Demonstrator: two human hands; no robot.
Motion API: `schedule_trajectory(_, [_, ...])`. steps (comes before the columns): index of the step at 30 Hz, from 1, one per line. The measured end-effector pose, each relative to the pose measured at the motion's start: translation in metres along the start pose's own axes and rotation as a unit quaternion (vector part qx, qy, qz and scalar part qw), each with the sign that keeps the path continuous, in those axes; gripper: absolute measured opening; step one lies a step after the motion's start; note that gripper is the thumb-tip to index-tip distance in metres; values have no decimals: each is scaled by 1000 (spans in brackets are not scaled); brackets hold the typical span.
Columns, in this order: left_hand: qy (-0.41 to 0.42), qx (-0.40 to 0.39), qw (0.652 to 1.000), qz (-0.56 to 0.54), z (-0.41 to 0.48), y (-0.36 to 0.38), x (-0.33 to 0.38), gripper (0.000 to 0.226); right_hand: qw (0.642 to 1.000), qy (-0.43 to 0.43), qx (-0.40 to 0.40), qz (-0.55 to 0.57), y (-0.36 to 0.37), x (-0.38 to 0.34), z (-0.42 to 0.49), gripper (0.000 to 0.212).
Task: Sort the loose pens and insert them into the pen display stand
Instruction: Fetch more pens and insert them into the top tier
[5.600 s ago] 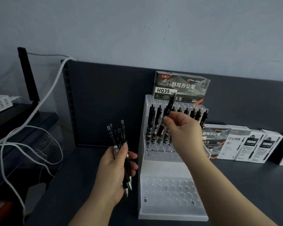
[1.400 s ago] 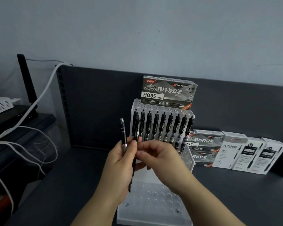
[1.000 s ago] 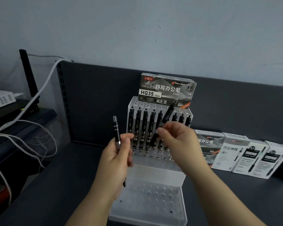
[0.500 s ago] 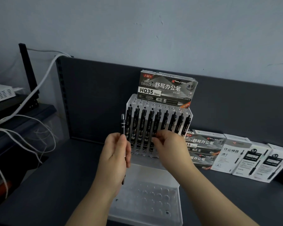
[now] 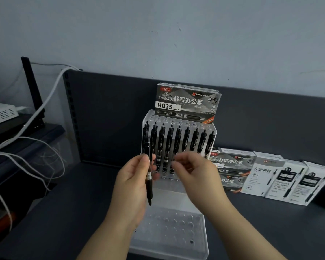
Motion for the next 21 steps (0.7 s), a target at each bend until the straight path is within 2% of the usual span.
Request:
schedule_trajectory(4, [-29, -40, 998, -25, -5, 16, -1, 26, 983, 19, -118, 140, 14, -16, -14, 11])
schedule_trajectory(8, [-53, -91, 994, -11, -11, 28, -4, 30, 971, 49, -156, 173, 13, -10, -17, 13])
schedule_trajectory(10, [-22, -105, 994, 27, -10, 27, -2, 26, 973, 47, -142, 175, 8, -9, -15, 14])
schedule_trajectory(11, [21, -100, 991, 86, -8, 23, 1, 25, 978, 50, -115, 168, 3, -8, -11, 14])
schedule_trajectory(12, [82, -90, 978, 172, -4, 19, 5, 24, 983, 56, -77, 156, -3, -4, -5, 13])
schedule_trajectory(13, [147, -79, 950, 265, -2, 15, 10, 24, 987, 63, -33, 143, -9, -1, 1, 11])
schedule_trajectory(15, [244, -59, 878, 408, 2, 8, 14, 28, 989, 73, 53, 117, -22, 7, 12, 4])
schedule_trajectory(18, [281, -67, 791, 539, 9, 0, 3, 27, 987, 70, 133, 62, -27, 16, 21, 13])
schedule_trajectory(20, [297, -88, 751, 584, 12, -2, -6, 25, 990, 67, 126, 13, -20, 17, 21, 8])
schedule_trajectory(21, [304, -96, 742, 591, 13, -3, -8, 25, 991, 68, 117, -9, -16, 17, 20, 7])
Point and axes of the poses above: each hand's wrist, its own z-axis towards the middle knuckle, its own y-axis out of the palm, x = y × z, the point moved 5 cm from there along z, towards the middle knuckle, and after that the axes turned 5 degrees about -y, right-handed, at the moved point
